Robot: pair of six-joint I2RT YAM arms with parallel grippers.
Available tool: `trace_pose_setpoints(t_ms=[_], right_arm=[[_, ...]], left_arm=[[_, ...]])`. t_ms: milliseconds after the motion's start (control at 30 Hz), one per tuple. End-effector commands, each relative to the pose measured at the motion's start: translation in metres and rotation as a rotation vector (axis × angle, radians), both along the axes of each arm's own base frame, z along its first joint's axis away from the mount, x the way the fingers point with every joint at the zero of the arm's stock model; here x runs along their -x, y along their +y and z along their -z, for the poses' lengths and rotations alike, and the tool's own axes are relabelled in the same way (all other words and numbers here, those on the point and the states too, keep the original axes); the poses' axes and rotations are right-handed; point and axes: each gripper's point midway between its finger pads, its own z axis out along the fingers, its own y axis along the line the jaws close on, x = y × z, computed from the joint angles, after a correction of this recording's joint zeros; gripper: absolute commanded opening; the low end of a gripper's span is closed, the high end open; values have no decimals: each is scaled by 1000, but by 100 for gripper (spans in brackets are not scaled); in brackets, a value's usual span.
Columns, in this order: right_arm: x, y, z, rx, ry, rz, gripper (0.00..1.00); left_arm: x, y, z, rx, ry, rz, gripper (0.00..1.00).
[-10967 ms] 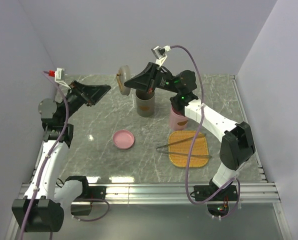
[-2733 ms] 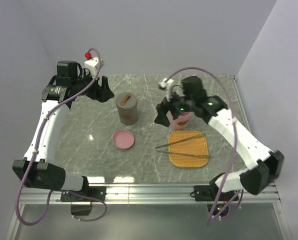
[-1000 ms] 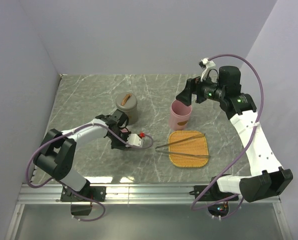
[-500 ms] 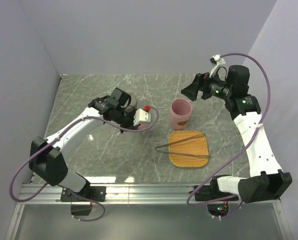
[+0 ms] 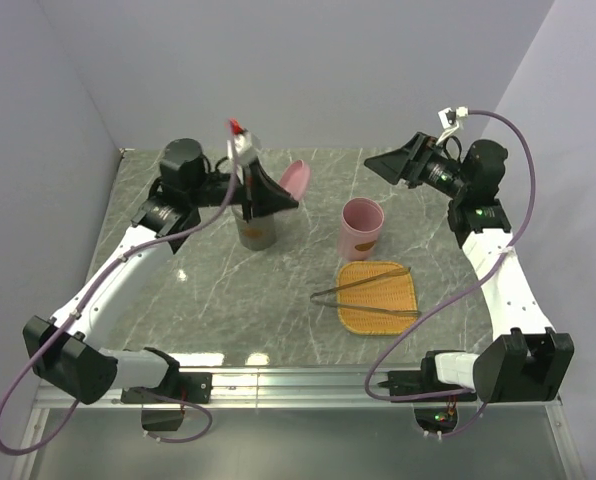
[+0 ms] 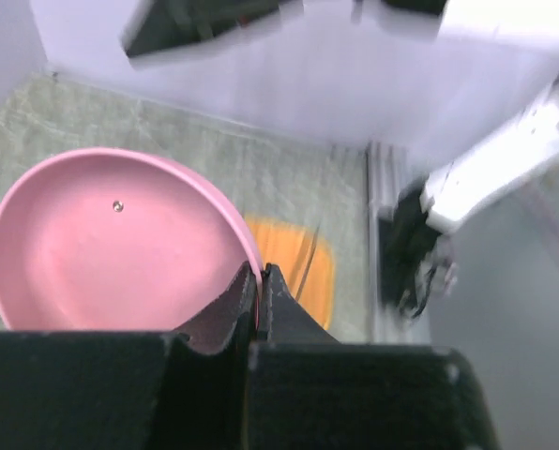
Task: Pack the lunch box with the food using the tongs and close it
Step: Pass the lid of the lunch box from the left arm to the right
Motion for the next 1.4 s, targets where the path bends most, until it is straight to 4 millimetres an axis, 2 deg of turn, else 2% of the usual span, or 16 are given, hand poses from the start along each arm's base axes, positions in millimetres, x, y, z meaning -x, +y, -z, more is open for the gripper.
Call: trace_pose_setpoints(t_ms=[0,67,100,133,300,467,600,833,1067,1233,1367], right_arm=[[13,9,-52,-155,-141,-72,98],[14,10,-54,-217,-111,-83,98],[16,10,-63,-235,-149,-90,97],[17,13,-64,-276,-116,-103,96],[21,30,-79,-377,-124,-118,91],[33,76,-75,-429,-50,-222,84],[34,99,-73,-454,-9,-265,77],[30,115,-72,-499,35,-295,69],[34,124,-83,-511,9,-327,64],[34,135,-79,-501,32,-332,63],[23,140,-68,-481,73,-284,62]], left_arm=[[10,5,-78,285,73,46,0],[0,8,-84,324,105,19,0],[2,10,-97,376,121,24,0],[-6,13,-93,403,157,1,0],[-21,20,-113,535,242,-59,0],[-31,20,-117,580,308,-83,0],[-35,21,-121,606,352,-96,0],[-37,22,-123,636,417,-105,0],[-53,20,-114,651,508,-156,0],[-60,17,-111,649,540,-171,0],[-58,14,-115,649,533,-160,0]])
